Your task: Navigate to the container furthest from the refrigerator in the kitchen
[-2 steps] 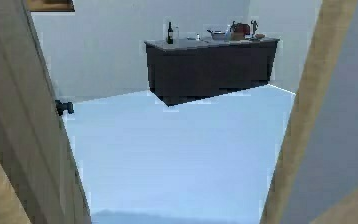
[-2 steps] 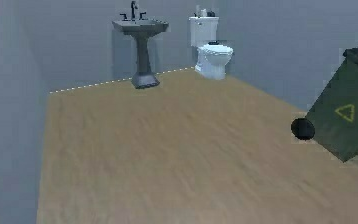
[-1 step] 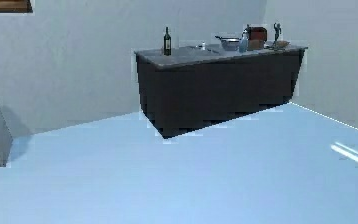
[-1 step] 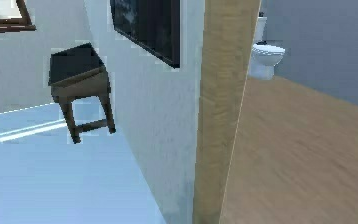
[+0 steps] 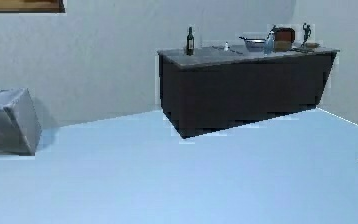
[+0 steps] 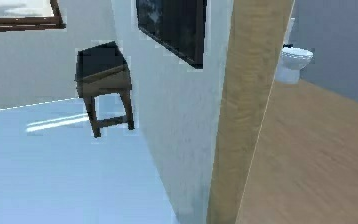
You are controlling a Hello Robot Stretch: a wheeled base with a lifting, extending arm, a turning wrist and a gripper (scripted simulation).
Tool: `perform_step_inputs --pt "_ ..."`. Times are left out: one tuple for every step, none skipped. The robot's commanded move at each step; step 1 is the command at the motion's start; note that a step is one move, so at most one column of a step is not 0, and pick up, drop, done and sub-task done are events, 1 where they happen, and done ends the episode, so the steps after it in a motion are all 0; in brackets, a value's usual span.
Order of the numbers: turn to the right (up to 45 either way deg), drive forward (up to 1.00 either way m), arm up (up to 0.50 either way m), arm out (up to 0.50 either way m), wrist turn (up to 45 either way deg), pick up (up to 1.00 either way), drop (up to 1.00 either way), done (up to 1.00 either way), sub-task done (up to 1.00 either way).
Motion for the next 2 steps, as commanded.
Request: perform_step_inputs --pt "0.0 0.30 0.00 0.00 0.0 0.00 0.00 0.00 0.00" --pt "-42.0 0.00 0.00 0.00 0.0 0.00 0.00 0.00 0.00"
